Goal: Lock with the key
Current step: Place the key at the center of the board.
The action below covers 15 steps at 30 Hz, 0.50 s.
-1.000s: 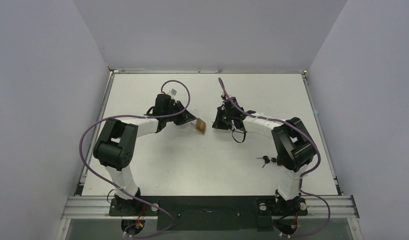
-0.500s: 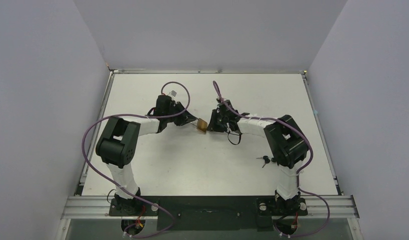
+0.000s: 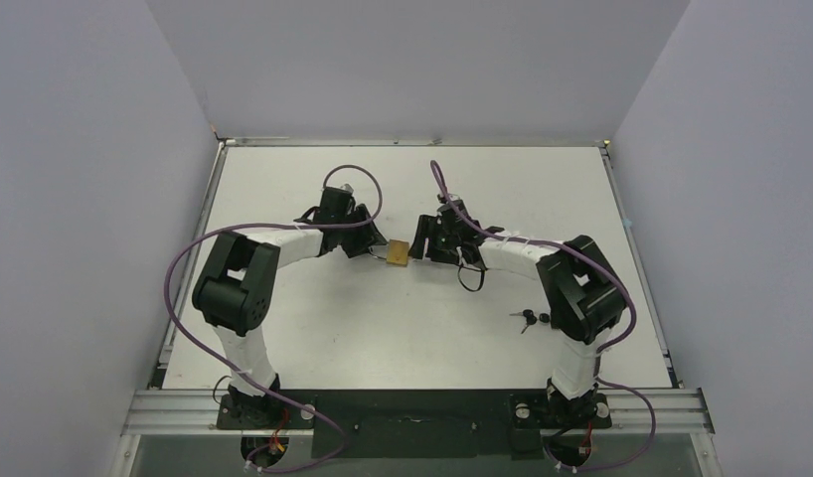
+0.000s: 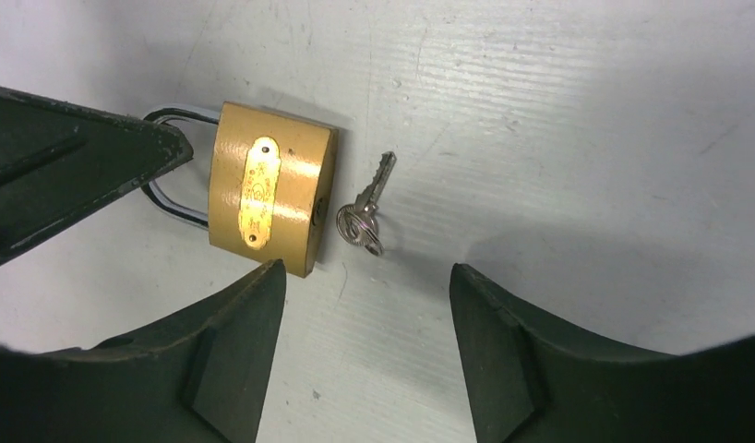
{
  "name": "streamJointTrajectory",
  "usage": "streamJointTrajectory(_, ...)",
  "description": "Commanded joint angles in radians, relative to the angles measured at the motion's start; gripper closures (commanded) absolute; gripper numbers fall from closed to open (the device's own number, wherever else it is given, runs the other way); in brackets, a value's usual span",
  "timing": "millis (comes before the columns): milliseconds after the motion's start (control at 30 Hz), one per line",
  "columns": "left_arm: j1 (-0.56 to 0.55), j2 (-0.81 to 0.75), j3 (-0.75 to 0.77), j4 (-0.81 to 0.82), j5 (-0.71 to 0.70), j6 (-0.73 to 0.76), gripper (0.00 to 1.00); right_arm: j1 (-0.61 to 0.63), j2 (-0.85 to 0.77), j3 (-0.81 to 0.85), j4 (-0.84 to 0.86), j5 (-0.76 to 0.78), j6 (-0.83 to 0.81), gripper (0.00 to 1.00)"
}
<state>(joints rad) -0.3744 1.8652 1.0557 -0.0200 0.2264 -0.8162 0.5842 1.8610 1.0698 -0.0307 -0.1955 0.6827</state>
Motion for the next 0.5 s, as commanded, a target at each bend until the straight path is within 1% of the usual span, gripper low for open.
streamJointTrajectory(0, -0.029, -0.08, 0.08, -0.123, -0.155, 0.076, 0.54, 0.007, -0.117, -0.013, -0.038, 0.081, -0.016, 0.36)
streamJointTrajectory(67, -0.04, -0.092, 0.102, -0.194, -0.204, 0.093, 0.52, 0.005, -0.16, -0.021, -0.061, 0.117, -0.029, 0.3)
streamJointTrajectory(100, -0.051, -0.094, 0.124, -0.213, -0.256, 0.103, 0.51, 0.005, -0.19, -0.027, -0.07, 0.139, -0.031, 0.28)
streamJointTrajectory(233, -0.082, -0.115, 0.167, -0.301, -0.36, 0.121, 0.49, -0.01, -0.284, -0.051, -0.12, 0.188, -0.032, 0.25)
streamJointTrajectory(367, -0.103, -0.186, 0.163, -0.322, -0.391, 0.123, 0.47, -0.042, -0.4, -0.105, -0.196, 0.295, -0.013, 0.25)
streamJointTrajectory(467, -0.122, -0.246, 0.149, -0.317, -0.381, 0.12, 0.45, -0.105, -0.505, -0.169, -0.269, 0.345, 0.011, 0.25)
